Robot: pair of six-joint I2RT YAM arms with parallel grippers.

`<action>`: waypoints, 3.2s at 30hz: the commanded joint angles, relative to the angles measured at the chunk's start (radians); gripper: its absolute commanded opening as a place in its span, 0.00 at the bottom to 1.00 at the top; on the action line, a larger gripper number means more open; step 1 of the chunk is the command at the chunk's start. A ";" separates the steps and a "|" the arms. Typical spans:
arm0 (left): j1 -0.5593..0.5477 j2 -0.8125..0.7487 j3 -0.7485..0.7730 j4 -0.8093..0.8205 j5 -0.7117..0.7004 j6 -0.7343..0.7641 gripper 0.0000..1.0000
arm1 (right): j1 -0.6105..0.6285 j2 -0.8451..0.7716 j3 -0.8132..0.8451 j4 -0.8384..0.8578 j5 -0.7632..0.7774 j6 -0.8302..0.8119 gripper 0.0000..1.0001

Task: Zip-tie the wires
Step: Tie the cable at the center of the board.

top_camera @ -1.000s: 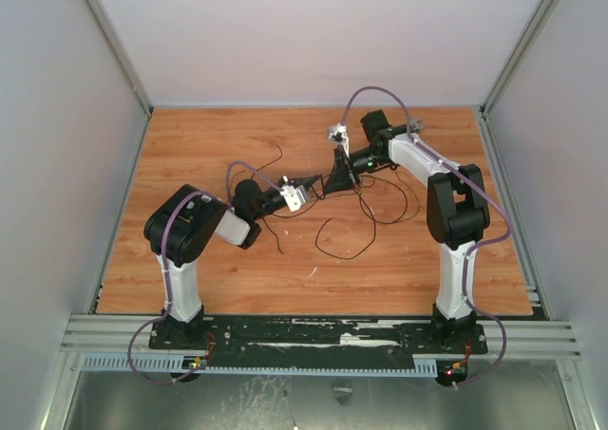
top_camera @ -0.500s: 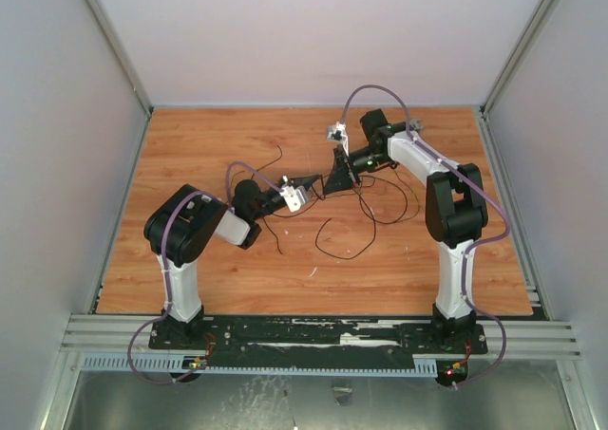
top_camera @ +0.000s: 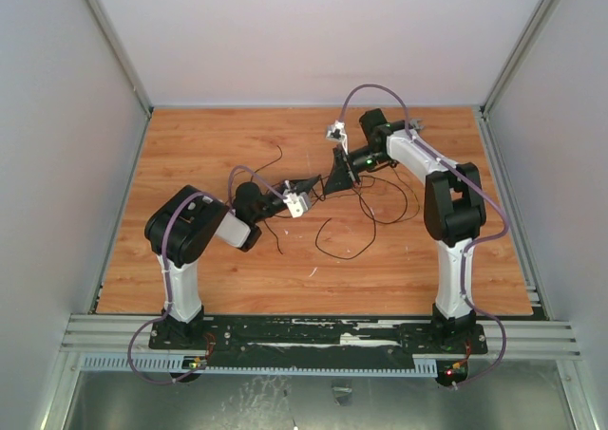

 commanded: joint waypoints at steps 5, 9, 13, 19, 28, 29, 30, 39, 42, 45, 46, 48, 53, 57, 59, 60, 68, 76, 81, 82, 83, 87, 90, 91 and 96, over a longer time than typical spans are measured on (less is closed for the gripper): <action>-0.012 -0.016 -0.010 0.032 0.006 0.038 0.00 | 0.005 0.028 0.035 -0.015 -0.015 0.051 0.00; -0.012 -0.022 -0.010 0.031 0.006 0.044 0.00 | 0.006 0.025 0.028 -0.024 -0.013 0.060 0.00; -0.016 -0.023 -0.012 0.024 0.006 0.058 0.00 | 0.002 0.024 0.031 -0.028 -0.012 0.094 0.00; -0.030 -0.035 -0.014 -0.035 -0.005 0.160 0.00 | -0.005 0.022 0.041 -0.037 -0.011 0.139 0.00; -0.031 -0.048 -0.002 -0.065 -0.011 0.194 0.00 | -0.010 0.014 0.029 -0.058 -0.035 0.142 0.00; -0.030 -0.051 0.002 -0.084 -0.010 0.204 0.00 | -0.012 0.008 0.024 -0.059 -0.037 0.139 0.00; -0.030 -0.056 0.006 -0.097 -0.007 0.212 0.00 | -0.013 0.002 0.017 -0.053 -0.039 0.140 0.00; -0.034 -0.072 0.022 -0.169 0.019 0.248 0.00 | -0.028 -0.008 0.016 -0.052 -0.057 0.140 0.00; -0.041 -0.074 0.025 -0.175 0.019 0.256 0.00 | -0.027 0.000 0.025 -0.069 -0.063 0.131 0.00; -0.051 -0.075 0.026 -0.192 0.014 0.280 0.00 | -0.028 0.001 0.024 -0.075 -0.075 0.130 0.00; -0.053 -0.077 0.027 -0.193 0.010 0.283 0.00 | -0.029 0.002 0.023 -0.078 -0.080 0.127 0.00; -0.058 -0.077 0.027 -0.194 0.004 0.288 0.00 | -0.028 0.002 0.020 -0.082 -0.087 0.119 0.00; -0.059 -0.084 0.025 -0.194 -0.003 0.292 0.00 | -0.029 0.004 0.027 -0.077 -0.086 0.133 0.00; -0.061 -0.093 0.023 -0.192 -0.008 0.294 0.00 | -0.033 0.004 0.023 -0.052 -0.080 0.163 0.00; -0.062 -0.096 0.023 -0.190 -0.011 0.290 0.00 | -0.039 0.003 0.014 -0.034 -0.076 0.184 0.00; -0.061 -0.097 0.023 -0.189 -0.012 0.288 0.00 | -0.043 0.001 0.007 -0.028 -0.073 0.187 0.00; -0.062 -0.092 0.021 -0.169 -0.019 0.272 0.00 | -0.062 -0.003 -0.019 0.006 -0.075 0.218 0.00; -0.061 -0.090 0.028 -0.206 -0.024 0.326 0.00 | -0.061 0.010 -0.011 -0.009 -0.090 0.223 0.00; -0.064 -0.091 0.031 -0.221 -0.032 0.346 0.00 | -0.061 0.012 -0.018 -0.018 -0.108 0.219 0.00; -0.064 -0.092 0.032 -0.221 -0.032 0.346 0.00 | -0.062 0.013 -0.019 -0.025 -0.114 0.214 0.00; -0.063 -0.093 0.032 -0.221 -0.032 0.347 0.00 | -0.061 0.014 -0.020 -0.033 -0.119 0.204 0.00; -0.064 -0.093 0.031 -0.221 -0.032 0.349 0.00 | -0.059 0.003 -0.032 -0.041 -0.136 0.188 0.00; -0.066 -0.098 0.031 -0.221 -0.032 0.352 0.00 | -0.059 0.000 -0.041 -0.033 -0.149 0.191 0.00; -0.067 -0.101 0.030 -0.222 -0.033 0.352 0.00 | -0.059 -0.001 -0.040 -0.032 -0.148 0.193 0.00; -0.072 -0.105 0.031 -0.229 -0.032 0.359 0.00 | -0.059 0.003 -0.020 -0.007 -0.145 0.227 0.00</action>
